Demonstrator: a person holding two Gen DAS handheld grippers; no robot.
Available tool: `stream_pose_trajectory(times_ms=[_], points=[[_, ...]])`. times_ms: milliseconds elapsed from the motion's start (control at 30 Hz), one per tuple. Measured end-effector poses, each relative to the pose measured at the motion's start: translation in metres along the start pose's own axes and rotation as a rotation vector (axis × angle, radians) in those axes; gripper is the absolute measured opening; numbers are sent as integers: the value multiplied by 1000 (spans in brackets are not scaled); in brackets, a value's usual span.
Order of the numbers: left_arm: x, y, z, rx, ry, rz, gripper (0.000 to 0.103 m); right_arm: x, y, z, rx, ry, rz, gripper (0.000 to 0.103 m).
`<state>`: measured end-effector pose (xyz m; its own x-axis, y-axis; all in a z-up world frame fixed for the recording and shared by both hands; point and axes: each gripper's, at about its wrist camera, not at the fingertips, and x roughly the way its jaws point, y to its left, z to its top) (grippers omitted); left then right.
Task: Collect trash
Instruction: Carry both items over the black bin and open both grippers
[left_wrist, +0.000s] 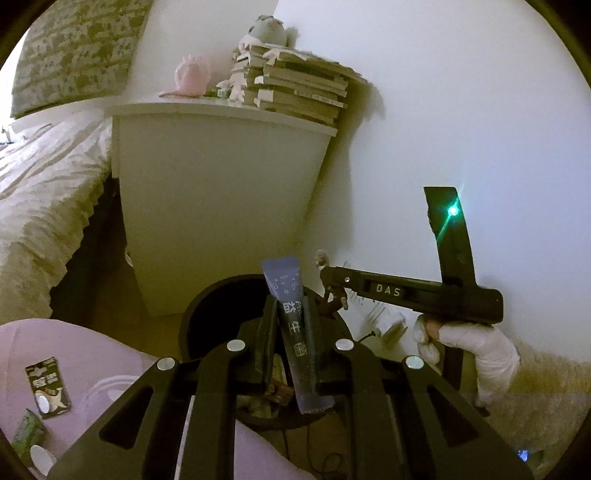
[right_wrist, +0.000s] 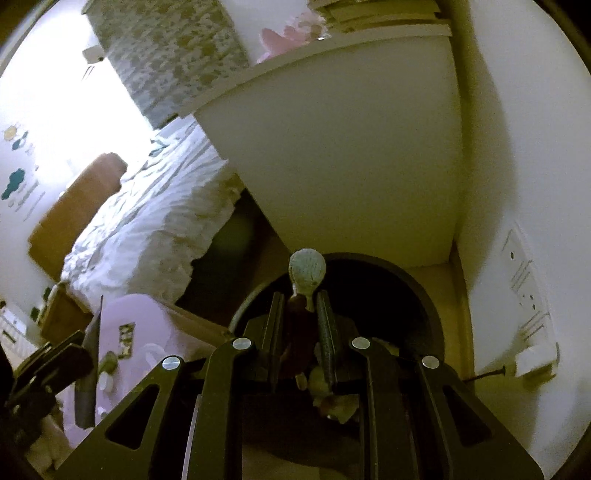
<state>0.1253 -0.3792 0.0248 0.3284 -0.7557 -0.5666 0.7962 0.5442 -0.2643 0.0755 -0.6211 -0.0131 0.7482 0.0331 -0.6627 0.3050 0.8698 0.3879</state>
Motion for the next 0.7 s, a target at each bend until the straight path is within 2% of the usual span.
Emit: stream_pose_trajectory(times_ms=[700], points=[[48, -10, 5, -20, 75, -45, 16, 13, -34, -6, 51, 29, -47, 19]])
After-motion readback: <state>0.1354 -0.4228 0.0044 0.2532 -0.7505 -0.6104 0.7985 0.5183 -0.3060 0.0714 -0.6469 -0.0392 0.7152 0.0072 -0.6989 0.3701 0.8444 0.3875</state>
